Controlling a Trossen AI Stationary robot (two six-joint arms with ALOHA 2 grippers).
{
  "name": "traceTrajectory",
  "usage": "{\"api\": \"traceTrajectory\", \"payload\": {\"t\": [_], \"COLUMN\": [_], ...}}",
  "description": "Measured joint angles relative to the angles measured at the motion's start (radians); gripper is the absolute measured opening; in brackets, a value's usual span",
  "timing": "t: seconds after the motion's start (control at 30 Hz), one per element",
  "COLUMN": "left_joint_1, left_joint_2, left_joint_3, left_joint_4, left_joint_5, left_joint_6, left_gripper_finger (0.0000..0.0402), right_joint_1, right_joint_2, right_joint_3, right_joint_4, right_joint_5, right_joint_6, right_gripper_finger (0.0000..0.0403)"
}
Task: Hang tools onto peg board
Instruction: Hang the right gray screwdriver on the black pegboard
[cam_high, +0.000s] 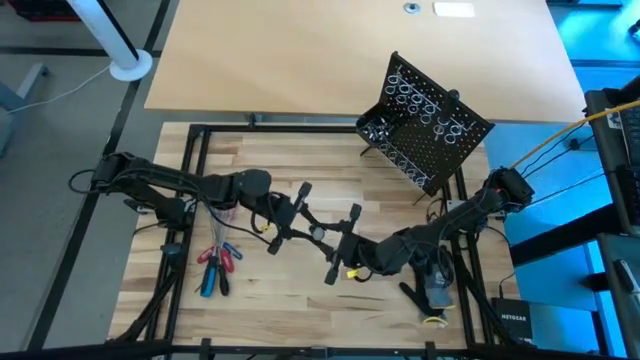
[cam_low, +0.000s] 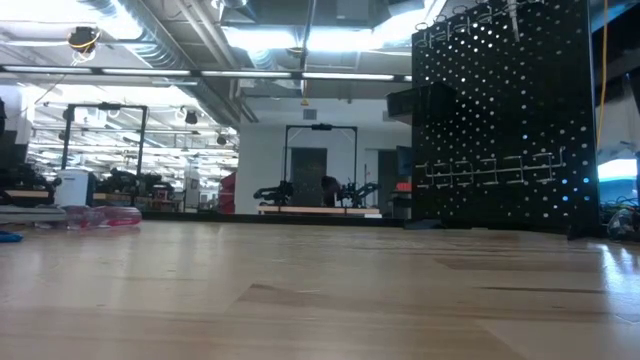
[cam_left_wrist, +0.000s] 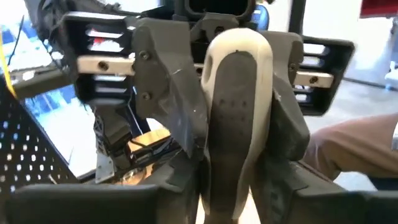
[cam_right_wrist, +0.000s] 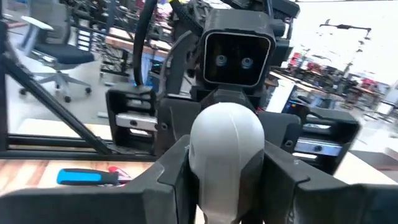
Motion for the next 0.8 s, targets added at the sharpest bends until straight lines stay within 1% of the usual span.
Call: {"api": "traceTrajectory", "payload": {"t": [0.1,0.17,0.23,0.3,0.37,0.47,0.53,0.67,0.8], "left_joint_1": [0.003,0.010,0.021,0.038,0.057,0.088,0.112,0.155,0.167], "left_joint_2": [-0.001,-0.001,-0.013,-0.040,-0.082,-0.148,-0.189,-0.223,-0.218], "left_joint_3": [0.000,0.000,0.000,0.001,0.001,0.000,0.001,0.000,0.000], "left_joint_4": [-0.003,-0.006,-0.031,-0.066,-0.138,-0.248,-0.315,-0.464,-0.525], "left_joint_5": [0.000,-0.007,-0.016,-0.046,-0.091,-0.156,-0.178,-0.189,-0.187], "left_joint_6": [-0.054,-0.060,-0.056,-0.052,-0.052,-0.051,-0.039,-0.044,-0.061], "left_gripper_finger": [0.0145,0.0165,0.0181,0.0192,0.0197,0.0200,0.0200,0.0195,0.0189], "right_joint_1": [0.002,0.003,0.009,0.021,0.025,0.036,0.034,0.014,-0.024], "right_joint_2": [-0.004,-0.006,-0.006,-0.009,-0.015,-0.034,-0.051,-0.090,-0.128], "right_joint_3": [0.000,0.007,0.033,0.070,0.121,0.198,0.240,0.338,0.449], "right_joint_4": [0.006,0.007,-0.013,-0.040,-0.067,-0.131,-0.174,-0.190,-0.186], "right_joint_5": [0.038,0.086,0.126,0.184,0.252,0.389,0.449,0.532,0.623], "right_joint_6": [-0.003,-0.023,-0.055,-0.108,-0.167,-0.265,-0.310,-0.419,-0.556], "right_gripper_finger": [0.0131,0.0131,0.0131,0.0131,0.0131,0.0131,0.0131,0.0132,0.0132]}}
